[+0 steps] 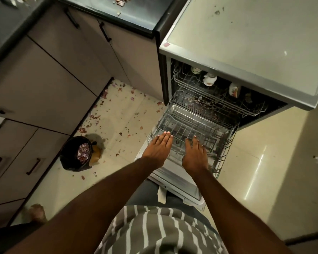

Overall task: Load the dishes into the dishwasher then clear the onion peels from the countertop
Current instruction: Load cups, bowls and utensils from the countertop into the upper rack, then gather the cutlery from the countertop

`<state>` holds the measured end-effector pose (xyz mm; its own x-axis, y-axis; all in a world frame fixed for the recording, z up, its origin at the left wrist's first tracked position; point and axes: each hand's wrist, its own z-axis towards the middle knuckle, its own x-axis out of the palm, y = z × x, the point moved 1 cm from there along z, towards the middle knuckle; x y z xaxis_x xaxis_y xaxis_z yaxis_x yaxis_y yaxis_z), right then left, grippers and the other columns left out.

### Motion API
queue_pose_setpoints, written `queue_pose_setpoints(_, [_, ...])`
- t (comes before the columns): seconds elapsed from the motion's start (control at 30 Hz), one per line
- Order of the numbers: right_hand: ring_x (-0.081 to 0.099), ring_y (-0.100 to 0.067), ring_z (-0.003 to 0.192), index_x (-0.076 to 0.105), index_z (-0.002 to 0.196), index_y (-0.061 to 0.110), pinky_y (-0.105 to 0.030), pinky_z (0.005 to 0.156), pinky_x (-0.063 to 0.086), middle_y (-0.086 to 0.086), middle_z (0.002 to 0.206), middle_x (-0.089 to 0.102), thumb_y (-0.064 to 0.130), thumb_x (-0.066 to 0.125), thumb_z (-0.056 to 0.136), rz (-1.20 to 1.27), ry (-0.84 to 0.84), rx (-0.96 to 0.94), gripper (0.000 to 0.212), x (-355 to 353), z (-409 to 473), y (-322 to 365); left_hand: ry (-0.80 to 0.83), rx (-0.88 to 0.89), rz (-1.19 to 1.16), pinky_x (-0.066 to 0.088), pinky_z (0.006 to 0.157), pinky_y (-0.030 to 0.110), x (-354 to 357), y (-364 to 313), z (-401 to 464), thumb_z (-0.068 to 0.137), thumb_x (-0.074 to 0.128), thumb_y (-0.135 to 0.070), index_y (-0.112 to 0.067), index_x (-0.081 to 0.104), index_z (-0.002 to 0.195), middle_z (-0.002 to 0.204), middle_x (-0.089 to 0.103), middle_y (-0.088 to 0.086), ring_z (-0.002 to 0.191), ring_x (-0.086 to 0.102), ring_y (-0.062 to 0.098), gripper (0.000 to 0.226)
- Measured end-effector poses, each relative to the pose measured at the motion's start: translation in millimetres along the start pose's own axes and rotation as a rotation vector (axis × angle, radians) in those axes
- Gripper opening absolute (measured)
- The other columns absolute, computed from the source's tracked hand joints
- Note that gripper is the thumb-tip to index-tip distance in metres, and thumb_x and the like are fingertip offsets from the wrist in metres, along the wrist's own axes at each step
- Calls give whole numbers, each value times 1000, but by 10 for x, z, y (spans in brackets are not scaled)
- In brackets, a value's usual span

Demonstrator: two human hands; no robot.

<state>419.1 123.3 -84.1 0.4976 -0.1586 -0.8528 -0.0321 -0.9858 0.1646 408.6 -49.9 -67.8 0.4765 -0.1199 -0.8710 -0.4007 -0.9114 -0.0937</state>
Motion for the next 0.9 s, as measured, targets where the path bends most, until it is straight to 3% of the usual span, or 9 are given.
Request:
queue_pose_setpoints(0.37, [15,-35,158,9,166,21,-48,126,22,-17,173,2,30,67,97,-88,8,-63,90,-112,-26,668,-55,-34,-23,-12,122,40,16,404,-304,101,38,-3,-6,-13,162,171,-17,16,158,-17,29,80])
queue_pose_setpoints(0.53, [17,-35,158,14,165,20,-49,125,25,-17,173,5,26,67,96,-76,-16,-85,87,-137,29,1356,-91,-59,-32,-11,123,40,9,1009,-560,101,47,-6,-5,-12,162,171,-16,15,158,-16,28,85])
queue_pose_setpoints(0.73, [15,-32,159,12,166,23,-44,125,23,-16,173,3,31,63,100,-99,-21,-180,84,-16,124,2448,-67,-119,-90,-10,125,40,110,1995,-985,107,32,-12,-5,-12,163,171,-16,15,159,-16,27,72])
queue_pose_setpoints(0.9, [18,-33,157,14,165,24,-44,124,25,-17,173,6,39,65,97,-117,-6,-253,87,68,243,3254,-95,-205,-129,-11,124,39,120,2743,-1328,103,46,-9,-8,-14,162,171,-19,13,158,-18,26,85])
